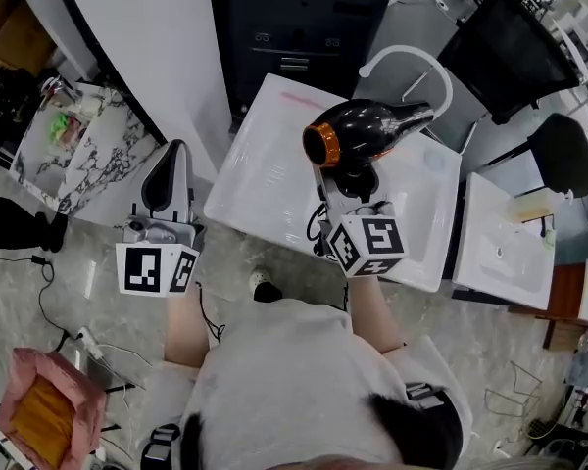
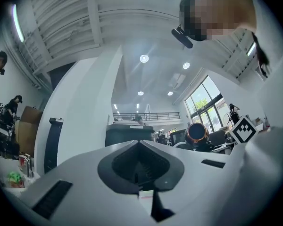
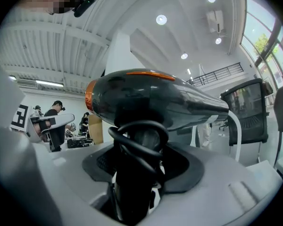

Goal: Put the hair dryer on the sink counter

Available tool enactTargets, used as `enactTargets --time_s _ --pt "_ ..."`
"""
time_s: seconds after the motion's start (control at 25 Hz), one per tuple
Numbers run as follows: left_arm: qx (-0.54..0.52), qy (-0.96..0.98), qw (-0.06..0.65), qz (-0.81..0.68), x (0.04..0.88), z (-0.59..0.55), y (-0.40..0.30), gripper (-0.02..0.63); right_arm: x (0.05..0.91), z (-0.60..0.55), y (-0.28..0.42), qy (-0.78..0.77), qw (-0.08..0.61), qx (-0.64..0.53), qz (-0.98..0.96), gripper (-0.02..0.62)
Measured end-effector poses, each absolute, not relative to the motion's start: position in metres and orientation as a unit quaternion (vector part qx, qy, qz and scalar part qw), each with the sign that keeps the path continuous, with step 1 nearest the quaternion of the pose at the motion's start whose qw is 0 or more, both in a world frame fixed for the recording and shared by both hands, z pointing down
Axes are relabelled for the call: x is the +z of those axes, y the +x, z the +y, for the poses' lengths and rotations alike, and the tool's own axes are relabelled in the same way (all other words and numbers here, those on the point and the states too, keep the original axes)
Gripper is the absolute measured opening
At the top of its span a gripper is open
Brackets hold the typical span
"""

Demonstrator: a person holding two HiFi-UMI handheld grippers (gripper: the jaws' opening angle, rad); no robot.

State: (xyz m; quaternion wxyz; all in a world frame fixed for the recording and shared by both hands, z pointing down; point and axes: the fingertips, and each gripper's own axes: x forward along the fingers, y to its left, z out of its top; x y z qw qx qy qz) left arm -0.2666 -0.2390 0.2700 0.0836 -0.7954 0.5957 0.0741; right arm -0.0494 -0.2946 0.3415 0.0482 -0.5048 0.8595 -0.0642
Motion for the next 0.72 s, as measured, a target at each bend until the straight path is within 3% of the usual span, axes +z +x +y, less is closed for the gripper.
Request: enactTargets --time_s 0.72 --pt "0.066 -0.828 0.035 0.555 0.316 -0.300 -0.301 0.002 0.492 -0.360 -0.099 -0.558 -0.053 -0.282 0.779 0.261"
